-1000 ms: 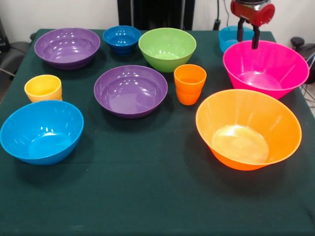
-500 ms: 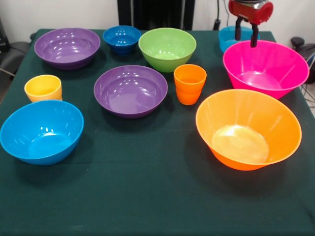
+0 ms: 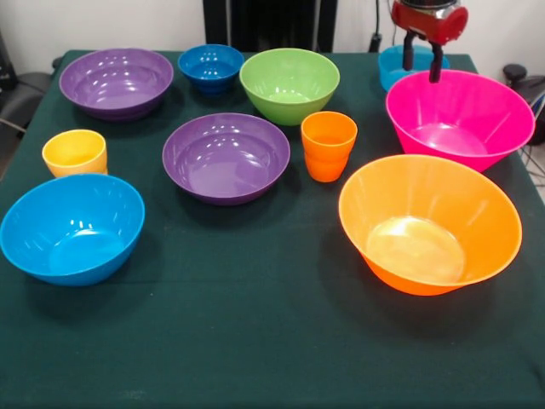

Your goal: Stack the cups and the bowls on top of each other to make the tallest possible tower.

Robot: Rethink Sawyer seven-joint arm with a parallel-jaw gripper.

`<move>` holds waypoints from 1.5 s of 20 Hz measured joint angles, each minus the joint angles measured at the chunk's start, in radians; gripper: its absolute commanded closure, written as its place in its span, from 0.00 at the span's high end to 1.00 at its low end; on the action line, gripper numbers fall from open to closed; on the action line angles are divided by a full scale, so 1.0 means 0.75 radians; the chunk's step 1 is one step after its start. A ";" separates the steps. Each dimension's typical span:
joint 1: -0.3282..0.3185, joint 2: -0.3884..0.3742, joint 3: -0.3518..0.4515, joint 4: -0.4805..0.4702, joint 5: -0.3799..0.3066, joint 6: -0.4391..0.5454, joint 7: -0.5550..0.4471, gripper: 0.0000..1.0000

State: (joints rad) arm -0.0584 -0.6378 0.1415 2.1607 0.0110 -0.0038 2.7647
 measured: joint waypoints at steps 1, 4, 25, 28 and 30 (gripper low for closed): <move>0.000 0.000 -0.002 0.000 0.000 0.000 0.000 1.00; -0.001 0.000 -0.007 0.000 0.000 0.000 0.000 1.00; 0.010 0.219 -0.121 -0.120 -0.064 -0.001 0.000 1.00; 0.035 0.264 -0.152 -0.151 -0.064 -0.004 0.000 1.00; 0.044 0.277 -0.164 -0.160 -0.063 -0.008 0.000 1.00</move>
State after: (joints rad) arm -0.0251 -0.4301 0.0184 2.0408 -0.0366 -0.0097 2.7647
